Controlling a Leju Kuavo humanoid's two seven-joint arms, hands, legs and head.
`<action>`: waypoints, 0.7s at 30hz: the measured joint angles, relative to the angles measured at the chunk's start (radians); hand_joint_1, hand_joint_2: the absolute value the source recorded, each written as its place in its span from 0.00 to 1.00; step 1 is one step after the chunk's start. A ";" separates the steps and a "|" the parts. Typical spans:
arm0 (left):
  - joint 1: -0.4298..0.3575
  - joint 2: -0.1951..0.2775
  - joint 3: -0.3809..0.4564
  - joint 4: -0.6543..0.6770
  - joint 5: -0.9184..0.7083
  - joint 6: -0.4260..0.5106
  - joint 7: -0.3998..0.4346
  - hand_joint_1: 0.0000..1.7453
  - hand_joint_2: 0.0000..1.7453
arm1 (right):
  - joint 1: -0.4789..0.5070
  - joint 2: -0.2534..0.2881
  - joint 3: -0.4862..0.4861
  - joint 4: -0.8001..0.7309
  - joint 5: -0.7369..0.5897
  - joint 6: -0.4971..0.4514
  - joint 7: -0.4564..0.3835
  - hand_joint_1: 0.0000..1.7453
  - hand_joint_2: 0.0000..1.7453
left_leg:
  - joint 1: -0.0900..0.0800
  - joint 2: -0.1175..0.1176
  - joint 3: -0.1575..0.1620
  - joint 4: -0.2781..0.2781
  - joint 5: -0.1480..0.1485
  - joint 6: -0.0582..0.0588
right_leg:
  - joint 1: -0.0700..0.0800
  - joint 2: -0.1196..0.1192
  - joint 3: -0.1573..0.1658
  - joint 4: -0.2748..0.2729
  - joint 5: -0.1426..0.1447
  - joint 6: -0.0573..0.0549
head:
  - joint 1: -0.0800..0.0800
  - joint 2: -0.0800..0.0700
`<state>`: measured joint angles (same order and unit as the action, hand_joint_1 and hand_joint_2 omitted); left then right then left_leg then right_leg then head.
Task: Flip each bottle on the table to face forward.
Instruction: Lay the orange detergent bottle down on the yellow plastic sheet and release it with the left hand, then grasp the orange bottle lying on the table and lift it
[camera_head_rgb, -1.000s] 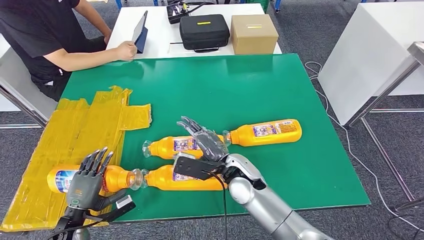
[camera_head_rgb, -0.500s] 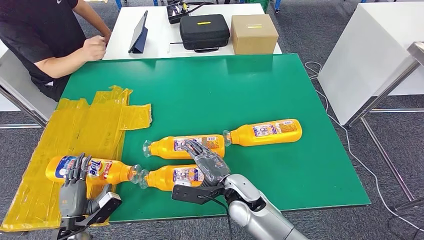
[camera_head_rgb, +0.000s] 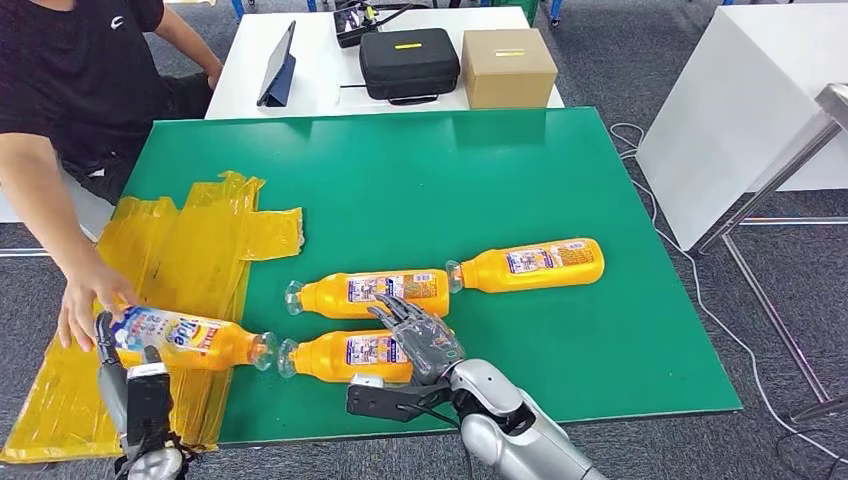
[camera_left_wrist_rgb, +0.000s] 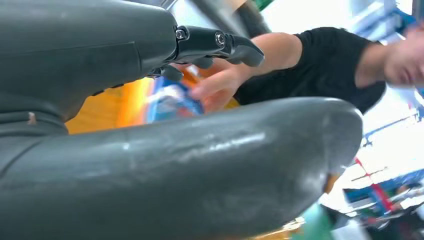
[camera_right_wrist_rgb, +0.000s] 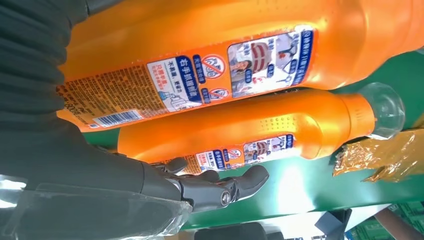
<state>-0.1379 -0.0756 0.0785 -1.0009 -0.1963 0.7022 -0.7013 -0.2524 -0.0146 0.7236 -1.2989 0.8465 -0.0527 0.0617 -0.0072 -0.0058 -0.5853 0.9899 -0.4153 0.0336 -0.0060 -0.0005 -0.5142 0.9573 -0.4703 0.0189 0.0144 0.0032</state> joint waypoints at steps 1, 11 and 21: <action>0.000 0.005 -0.022 -0.007 0.015 0.000 0.000 0.00 0.00 | 0.000 0.001 0.000 0.000 0.002 0.000 0.002 0.00 1.00 | 0.000 0.000 0.000 0.000 0.000 0.000 | 0.000 0.000 0.000 0.000 0.000 0.000 | 0.000 0.000; 0.070 -0.010 -0.110 -0.386 0.263 -0.133 -0.001 0.00 0.00 | 0.004 0.012 -0.006 0.061 0.142 -0.027 0.155 0.00 1.00 | 0.000 0.000 0.000 0.000 0.000 0.000 | -0.001 0.000 0.000 0.000 0.000 0.000 | 0.000 0.000; 0.145 -0.040 -0.118 -0.618 0.283 -0.166 -0.001 0.00 0.00 | 0.012 0.031 -0.034 0.149 0.207 -0.027 0.207 0.00 1.00 | 0.000 0.001 0.009 -0.001 -0.003 -0.002 | 0.000 0.001 -0.001 -0.001 -0.002 -0.001 | 0.000 0.000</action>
<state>0.0068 -0.1159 -0.0396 -1.6189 0.0862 0.5363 -0.7019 -0.2401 0.0165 0.6895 -1.1498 1.0532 -0.0797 0.2690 -0.0072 -0.0044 -0.5760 0.9892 -0.4185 0.0321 -0.0056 0.0002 -0.5149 0.9563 -0.4718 0.0179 0.0144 0.0032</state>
